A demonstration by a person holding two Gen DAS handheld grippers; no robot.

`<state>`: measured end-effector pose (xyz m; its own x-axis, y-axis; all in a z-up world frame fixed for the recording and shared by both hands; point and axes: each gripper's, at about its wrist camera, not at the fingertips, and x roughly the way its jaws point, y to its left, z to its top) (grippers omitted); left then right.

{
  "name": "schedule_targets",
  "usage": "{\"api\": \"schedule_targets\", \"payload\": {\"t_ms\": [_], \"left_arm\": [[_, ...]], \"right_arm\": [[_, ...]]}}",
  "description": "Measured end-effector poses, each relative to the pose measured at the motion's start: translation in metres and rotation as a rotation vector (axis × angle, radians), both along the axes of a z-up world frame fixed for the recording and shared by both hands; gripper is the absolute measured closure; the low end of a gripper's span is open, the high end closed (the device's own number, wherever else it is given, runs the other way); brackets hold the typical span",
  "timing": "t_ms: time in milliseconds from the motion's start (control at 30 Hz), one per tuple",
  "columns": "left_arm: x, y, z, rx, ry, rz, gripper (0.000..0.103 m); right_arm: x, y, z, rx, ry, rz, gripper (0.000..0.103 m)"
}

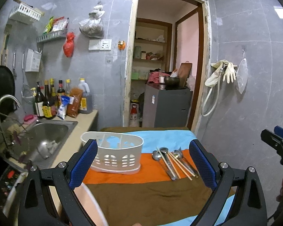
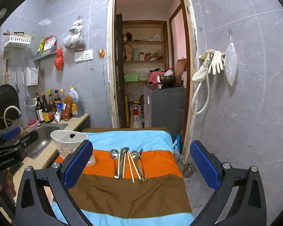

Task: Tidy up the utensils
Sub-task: 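Lower the left tool toward the silver spoons while the right tool approaches the fork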

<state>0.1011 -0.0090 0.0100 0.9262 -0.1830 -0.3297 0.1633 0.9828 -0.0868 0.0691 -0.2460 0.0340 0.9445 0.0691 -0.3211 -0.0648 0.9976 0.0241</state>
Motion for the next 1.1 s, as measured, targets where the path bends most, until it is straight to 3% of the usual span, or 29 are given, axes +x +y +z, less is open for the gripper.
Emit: {"api": "schedule_targets", "payload": {"t_ms": [300, 400, 467, 533, 733, 1000, 1100], "left_arm": [[0.066, -0.041, -0.035, -0.019, 0.085, -0.020, 0.009], [0.098, -0.061, -0.055, 0.004, 0.122, -0.035, 0.016], [0.118, -0.072, -0.069, 0.023, 0.145, -0.037, 0.025], [0.141, -0.080, -0.084, 0.030, 0.176, -0.040, 0.035], [0.194, -0.093, -0.125, 0.085, 0.255, -0.007, 0.061], [0.236, -0.089, -0.171, 0.113, 0.364, 0.097, 0.076], [0.245, -0.087, -0.180, 0.102, 0.395, 0.127, 0.076]], "right_arm": [[0.079, -0.034, -0.026, -0.004, 0.061, 0.099, 0.000], [0.115, -0.049, -0.044, 0.012, 0.099, 0.152, 0.001], [0.142, -0.059, -0.061, 0.017, 0.137, 0.192, 0.006], [0.169, -0.067, -0.078, 0.032, 0.188, 0.231, 0.022], [0.230, -0.079, -0.126, 0.100, 0.327, 0.322, 0.051], [0.266, -0.064, -0.179, 0.131, 0.483, 0.417, 0.064], [0.276, -0.055, -0.195, 0.117, 0.531, 0.445, 0.069]]}}
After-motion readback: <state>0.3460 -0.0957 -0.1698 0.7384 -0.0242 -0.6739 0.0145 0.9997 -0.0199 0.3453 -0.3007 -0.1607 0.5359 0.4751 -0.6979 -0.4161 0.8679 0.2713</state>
